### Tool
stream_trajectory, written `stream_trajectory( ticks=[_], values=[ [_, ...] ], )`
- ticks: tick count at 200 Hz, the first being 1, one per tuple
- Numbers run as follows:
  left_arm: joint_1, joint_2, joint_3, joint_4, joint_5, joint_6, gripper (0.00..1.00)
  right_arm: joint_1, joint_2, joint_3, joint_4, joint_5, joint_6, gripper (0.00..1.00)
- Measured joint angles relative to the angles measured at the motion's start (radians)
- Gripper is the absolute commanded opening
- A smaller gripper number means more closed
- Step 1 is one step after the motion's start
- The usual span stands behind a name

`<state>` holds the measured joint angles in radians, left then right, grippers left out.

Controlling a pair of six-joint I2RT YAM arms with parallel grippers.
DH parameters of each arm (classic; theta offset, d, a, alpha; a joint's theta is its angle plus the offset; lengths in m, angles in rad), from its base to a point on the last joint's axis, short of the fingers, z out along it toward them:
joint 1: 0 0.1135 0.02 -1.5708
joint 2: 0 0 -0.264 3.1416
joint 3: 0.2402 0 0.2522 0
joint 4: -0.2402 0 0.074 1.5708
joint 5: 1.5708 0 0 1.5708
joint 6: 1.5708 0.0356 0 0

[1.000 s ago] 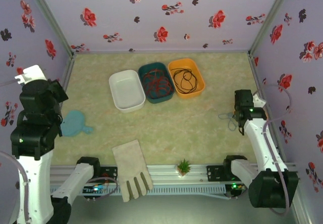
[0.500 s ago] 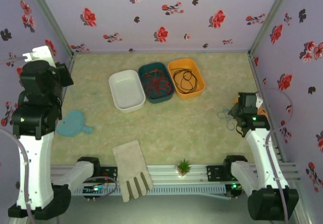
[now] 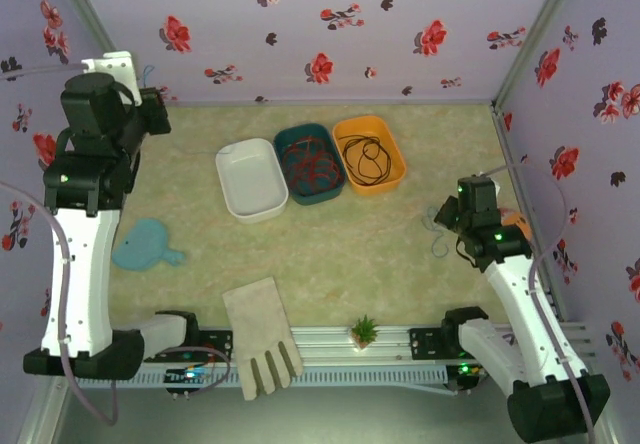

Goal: Untangle the cables

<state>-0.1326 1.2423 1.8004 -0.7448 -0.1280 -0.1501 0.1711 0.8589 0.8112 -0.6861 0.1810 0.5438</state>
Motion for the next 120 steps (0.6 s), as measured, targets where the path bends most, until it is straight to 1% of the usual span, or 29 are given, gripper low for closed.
stream_trajectory(
  ticks=[61,120],
  values=[
    [0.000,0.131,0.087,0.028,0.021,0.001,0.00,0.005,0.021,0.002,0.009,-0.004,-0.002,0.00],
    [0.000,0.198,0.144,0.034,0.036,0.004,0.00,0.007,0.021,0.003,0.009,-0.006,-0.002,0.00]
  ],
)
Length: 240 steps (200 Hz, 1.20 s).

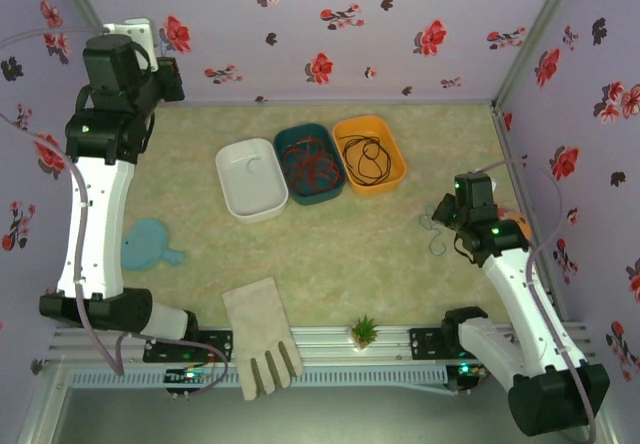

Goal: Untangle the cables

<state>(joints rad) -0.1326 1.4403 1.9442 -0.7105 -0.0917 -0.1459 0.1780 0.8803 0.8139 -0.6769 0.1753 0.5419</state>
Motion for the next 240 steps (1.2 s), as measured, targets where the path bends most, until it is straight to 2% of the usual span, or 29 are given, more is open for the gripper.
stream_trajectory(
  ticks=[67,132,161,194,240],
  values=[
    [-0.043,0.048,-0.006,0.001,0.037,0.000,0.00,0.000,0.000,0.000,0.000,0.000,0.000,0.00],
    [-0.078,0.047,-0.181,0.027,0.060,-0.009,0.00,0.005,-0.003,0.000,0.000,0.000,0.008,0.00],
    [-0.093,0.048,-0.199,0.027,0.066,-0.009,0.00,0.005,-0.005,0.000,0.000,0.000,0.008,0.00],
    [-0.100,0.053,-0.164,0.009,0.068,-0.006,0.00,0.006,-0.018,0.000,0.000,0.000,0.008,0.00],
    [-0.134,0.062,0.013,-0.031,0.067,0.023,0.00,0.006,-0.026,0.000,0.000,0.000,0.011,0.00]
  ],
)
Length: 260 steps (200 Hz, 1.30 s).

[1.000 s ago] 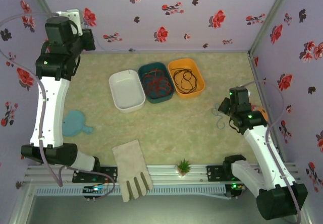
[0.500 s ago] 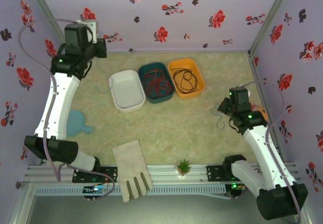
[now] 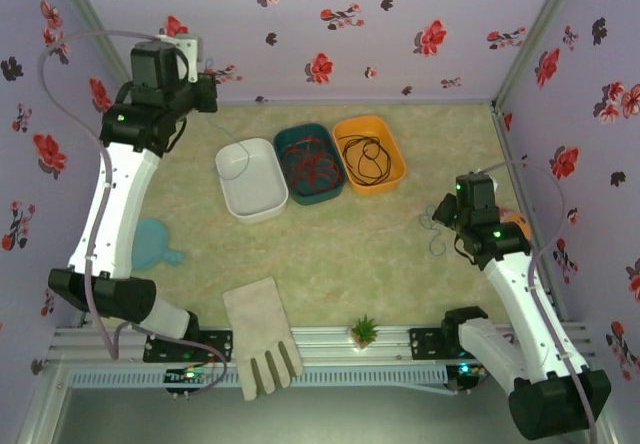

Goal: Untangle the cables

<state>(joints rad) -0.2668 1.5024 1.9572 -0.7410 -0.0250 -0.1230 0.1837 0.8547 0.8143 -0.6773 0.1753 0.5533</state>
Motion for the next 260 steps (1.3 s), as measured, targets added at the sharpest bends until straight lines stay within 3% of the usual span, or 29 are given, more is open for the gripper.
stream_trajectory(
  ticks=[33,69,200,260],
  values=[
    [-0.034,0.031,0.116,-0.033,-0.015,0.032,0.00,0.000,0.000,0.000,0.000,0.000,0.000,0.00],
    [-0.051,0.040,0.104,-0.045,-0.027,0.045,0.00,0.000,0.000,0.000,0.000,0.000,0.003,0.00],
    [-0.052,-0.019,-0.390,0.079,-0.027,-0.059,0.00,0.005,0.000,0.000,0.000,0.000,0.007,0.00],
    [-0.052,0.017,-0.499,0.114,0.004,-0.105,0.00,0.005,0.006,0.000,0.000,0.000,0.007,0.00]
  ],
)
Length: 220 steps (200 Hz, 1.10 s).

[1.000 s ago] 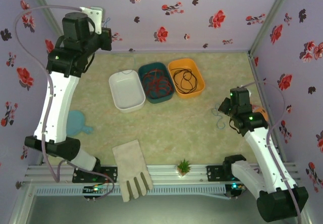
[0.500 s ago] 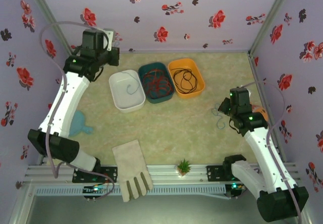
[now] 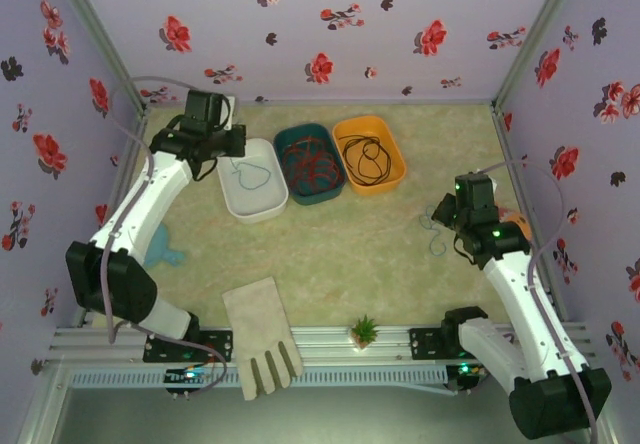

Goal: Untangle the cables

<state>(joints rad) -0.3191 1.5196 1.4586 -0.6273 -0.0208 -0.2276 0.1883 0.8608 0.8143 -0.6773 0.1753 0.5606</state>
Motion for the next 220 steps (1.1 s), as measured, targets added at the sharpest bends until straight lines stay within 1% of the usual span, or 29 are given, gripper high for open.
stream_trajectory(
  ticks=[71,78,109,130,148,166,195,220],
  values=[
    [-0.001,0.100,-0.087,0.021,0.019,-0.031,0.00,0.003,-0.004,0.006,-0.001,-0.003,0.000,0.00],
    [-0.001,0.107,-0.087,0.023,0.021,-0.032,0.03,0.005,-0.004,0.011,-0.001,-0.004,0.000,0.00],
    [-0.002,0.120,-0.087,0.023,0.023,-0.037,0.20,0.012,-0.005,0.019,0.000,-0.012,0.005,0.00],
    [-0.002,0.124,-0.087,0.023,0.024,-0.042,0.34,0.019,-0.005,0.020,-0.001,-0.016,0.012,0.00],
    [-0.002,0.125,-0.087,0.022,0.025,-0.042,0.41,0.023,-0.005,0.025,-0.001,-0.016,0.016,0.00],
    [-0.002,0.125,-0.087,0.022,0.026,-0.045,0.51,0.028,-0.005,0.031,0.000,-0.019,0.016,0.00],
    [-0.003,0.123,-0.087,0.020,0.026,-0.049,0.71,0.040,-0.002,0.032,0.000,-0.026,0.015,0.00],
    [-0.006,0.102,-0.087,0.005,0.026,-0.043,0.94,0.058,0.003,0.032,-0.001,-0.035,0.015,0.00]
  ],
)
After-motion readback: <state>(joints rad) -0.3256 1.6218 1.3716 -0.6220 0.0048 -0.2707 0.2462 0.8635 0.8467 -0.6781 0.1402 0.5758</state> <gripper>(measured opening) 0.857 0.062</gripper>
